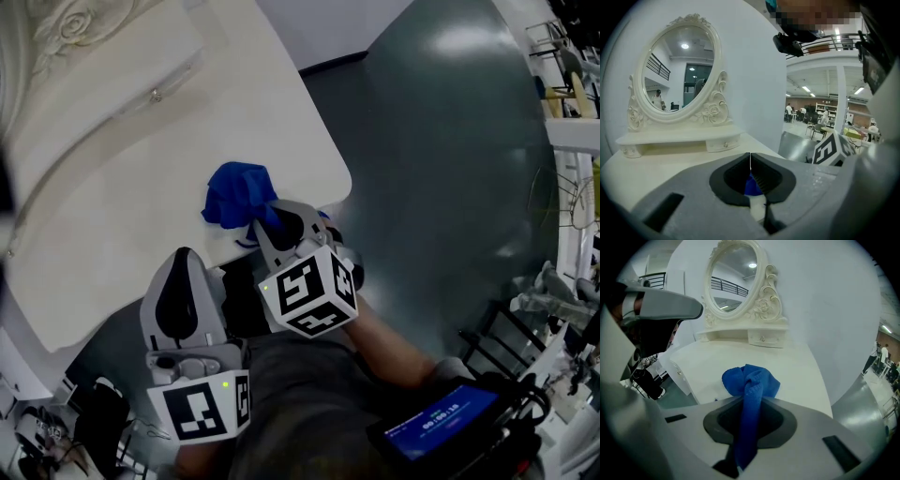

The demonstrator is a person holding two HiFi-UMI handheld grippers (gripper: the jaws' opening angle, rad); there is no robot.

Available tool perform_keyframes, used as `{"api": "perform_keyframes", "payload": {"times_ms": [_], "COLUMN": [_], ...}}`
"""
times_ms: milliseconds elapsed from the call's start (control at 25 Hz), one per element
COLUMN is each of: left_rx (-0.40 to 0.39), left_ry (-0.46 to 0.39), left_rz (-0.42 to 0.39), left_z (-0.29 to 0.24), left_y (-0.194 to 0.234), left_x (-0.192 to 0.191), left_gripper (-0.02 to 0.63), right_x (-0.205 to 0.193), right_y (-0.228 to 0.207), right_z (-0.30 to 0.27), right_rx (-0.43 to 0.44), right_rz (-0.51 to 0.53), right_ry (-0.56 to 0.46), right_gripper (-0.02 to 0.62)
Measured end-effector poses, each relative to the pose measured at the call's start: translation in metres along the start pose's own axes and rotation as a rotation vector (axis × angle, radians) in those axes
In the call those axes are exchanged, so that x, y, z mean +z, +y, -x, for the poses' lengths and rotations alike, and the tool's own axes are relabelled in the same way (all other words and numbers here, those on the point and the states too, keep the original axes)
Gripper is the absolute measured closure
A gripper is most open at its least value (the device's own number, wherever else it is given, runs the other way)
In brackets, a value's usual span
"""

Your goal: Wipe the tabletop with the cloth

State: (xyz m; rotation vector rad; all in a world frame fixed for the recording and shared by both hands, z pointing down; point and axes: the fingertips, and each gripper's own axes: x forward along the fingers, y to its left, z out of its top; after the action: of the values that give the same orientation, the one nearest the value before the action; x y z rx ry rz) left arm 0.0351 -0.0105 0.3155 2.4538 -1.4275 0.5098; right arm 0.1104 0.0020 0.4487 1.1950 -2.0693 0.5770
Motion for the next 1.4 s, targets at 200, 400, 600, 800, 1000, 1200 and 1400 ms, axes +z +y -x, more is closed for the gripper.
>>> {"api": "perform_keyframes", "payload": {"times_ms": [200, 400, 600, 800, 1000, 1200, 1400], "left_rx": [-0.041, -0.087, -0.123, -0.161, -0.215, -0.264, -0.298], "left_ry": [0.006, 0.014, 0.015, 0.017, 0.003, -0.045, -0.132], "left_rz": [-0.02, -0.041, -0.059, -0.076, -0.097, -0.117, -0.144], "left_z": [-0.014, -0.03, -0.04, -0.047, -0.057, -0.061, -0.046], "left_y": [-0.018, -0.047, -0.074, -0.1, -0.127, -0.148, -0.163], "left_x": [-0.003, 0.001, 0.008, 0.009, 0.018, 0.038, 0.077], "left_gripper": [0.589, 0.589, 0.589, 0.589, 0.589, 0.589, 0.589], "right_x": [-0.011, -0.023, -0.036, -0.053, -0.079, -0.114, -0.09], "right_y": [-0.018, -0.045, -0.067, -0.094, -0.133, -0.18, -0.206], "right_z": [0.003, 0.016, 0.032, 0.049, 0.069, 0.104, 0.16], "right_rx": [-0.027, -0.058, -0.082, -0.129, -0.224, -0.358, -0.474], "right_rz": [-0.036, -0.078, -0.11, -0.159, -0.203, -0.245, -0.254], "right_ry": [-0.01, -0.016, -0.021, -0.028, 0.005, 0.061, -0.008], "right_gripper": [0.534, 0.535, 0.535, 0.535, 0.535, 0.535, 0.535]}}
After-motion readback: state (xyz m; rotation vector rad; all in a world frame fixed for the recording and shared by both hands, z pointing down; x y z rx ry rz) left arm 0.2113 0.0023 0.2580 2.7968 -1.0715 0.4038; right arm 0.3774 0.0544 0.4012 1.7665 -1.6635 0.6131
